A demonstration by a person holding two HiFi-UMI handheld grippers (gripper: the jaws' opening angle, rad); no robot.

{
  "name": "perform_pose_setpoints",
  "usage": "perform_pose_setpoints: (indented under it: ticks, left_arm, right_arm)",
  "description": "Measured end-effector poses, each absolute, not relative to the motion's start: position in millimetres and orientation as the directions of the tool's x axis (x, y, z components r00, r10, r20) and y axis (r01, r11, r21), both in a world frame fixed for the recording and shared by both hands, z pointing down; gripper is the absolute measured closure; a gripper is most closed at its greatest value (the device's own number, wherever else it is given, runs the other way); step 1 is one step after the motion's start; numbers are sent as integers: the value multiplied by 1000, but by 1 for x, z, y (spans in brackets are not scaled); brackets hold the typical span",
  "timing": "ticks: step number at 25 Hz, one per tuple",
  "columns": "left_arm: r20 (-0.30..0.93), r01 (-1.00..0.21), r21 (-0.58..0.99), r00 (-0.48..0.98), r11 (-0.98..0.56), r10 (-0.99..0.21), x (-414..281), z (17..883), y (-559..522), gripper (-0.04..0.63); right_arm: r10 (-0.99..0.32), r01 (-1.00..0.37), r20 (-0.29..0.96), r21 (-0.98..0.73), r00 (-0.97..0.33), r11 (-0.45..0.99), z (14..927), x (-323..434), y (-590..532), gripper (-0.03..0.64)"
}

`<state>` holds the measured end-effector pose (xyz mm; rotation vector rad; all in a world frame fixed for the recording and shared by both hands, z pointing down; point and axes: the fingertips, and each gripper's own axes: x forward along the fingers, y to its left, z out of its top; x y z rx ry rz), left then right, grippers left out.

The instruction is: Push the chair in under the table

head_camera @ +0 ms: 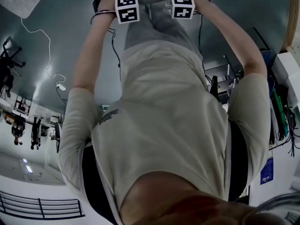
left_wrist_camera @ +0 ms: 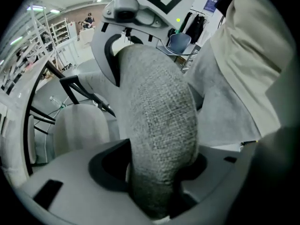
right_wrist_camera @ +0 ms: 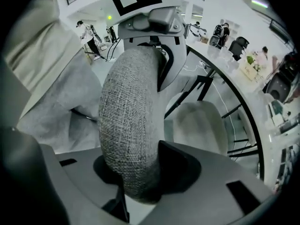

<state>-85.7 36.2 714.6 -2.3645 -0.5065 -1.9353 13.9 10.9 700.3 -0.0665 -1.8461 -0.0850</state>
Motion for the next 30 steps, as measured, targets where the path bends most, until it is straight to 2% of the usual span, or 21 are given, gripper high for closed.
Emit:
perform_pose_setpoints:
  ticks: [6, 19, 30]
  left_arm:
    - [978, 277, 23, 195, -960, 80, -87, 713, 17, 446]
    - [978, 218, -55, 207, -974, -9, -70, 712, -23, 494]
    - [973, 136, -61, 228, -989, -29, -30, 705, -77, 502]
  right_arm:
    - [-21, 91, 962, 48, -272, 995, 697, 12, 3, 503]
    - [-69, 41, 955, 85, -288, 996, 694, 30, -31, 509]
    - [-83, 41, 951, 99, -297, 994, 686, 68, -95, 486]
